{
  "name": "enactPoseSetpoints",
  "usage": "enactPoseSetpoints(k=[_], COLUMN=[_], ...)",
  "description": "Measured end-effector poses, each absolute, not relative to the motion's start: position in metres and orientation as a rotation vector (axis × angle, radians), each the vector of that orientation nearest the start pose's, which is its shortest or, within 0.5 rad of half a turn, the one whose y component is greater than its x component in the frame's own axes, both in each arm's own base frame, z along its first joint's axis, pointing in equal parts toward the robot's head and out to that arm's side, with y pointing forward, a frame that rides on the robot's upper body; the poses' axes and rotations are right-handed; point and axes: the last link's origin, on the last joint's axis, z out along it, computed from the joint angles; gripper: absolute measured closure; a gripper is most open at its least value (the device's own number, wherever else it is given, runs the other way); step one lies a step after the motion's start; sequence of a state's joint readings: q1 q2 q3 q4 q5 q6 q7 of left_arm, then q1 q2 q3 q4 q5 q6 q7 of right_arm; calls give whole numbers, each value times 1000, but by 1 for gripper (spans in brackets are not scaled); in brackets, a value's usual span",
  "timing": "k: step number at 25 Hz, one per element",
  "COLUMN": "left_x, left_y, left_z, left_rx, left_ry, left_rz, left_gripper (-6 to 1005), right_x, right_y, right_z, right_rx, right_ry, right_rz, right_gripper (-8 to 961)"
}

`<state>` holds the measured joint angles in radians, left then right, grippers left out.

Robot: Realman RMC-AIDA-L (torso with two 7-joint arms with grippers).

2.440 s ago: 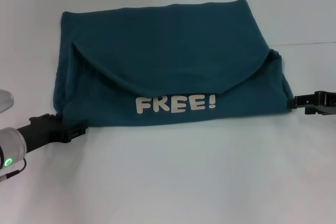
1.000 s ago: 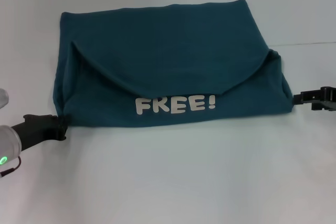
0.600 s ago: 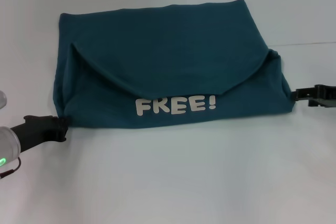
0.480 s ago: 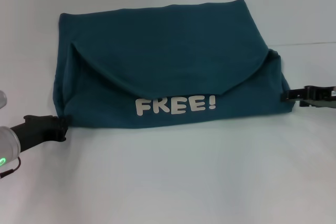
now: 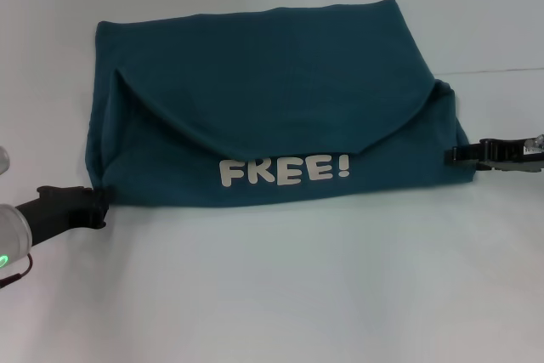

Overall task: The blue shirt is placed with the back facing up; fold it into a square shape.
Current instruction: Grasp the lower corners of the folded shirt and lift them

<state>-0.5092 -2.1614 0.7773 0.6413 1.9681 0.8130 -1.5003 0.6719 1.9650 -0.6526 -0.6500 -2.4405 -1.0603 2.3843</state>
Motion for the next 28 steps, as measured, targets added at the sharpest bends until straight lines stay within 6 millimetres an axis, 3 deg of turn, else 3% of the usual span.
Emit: enactPoseSetpoints(k=[28], left_x=[-314], left_y=[383], left_z=[-17], left_rx=[-2150], left_ry=[-899], left_rz=[-320], left_gripper=[987], right_x=[317], right_y=[415], right_z=[38], right_rx=[-1940], right_ry=[1545], right_rz=[241], right_gripper=[249])
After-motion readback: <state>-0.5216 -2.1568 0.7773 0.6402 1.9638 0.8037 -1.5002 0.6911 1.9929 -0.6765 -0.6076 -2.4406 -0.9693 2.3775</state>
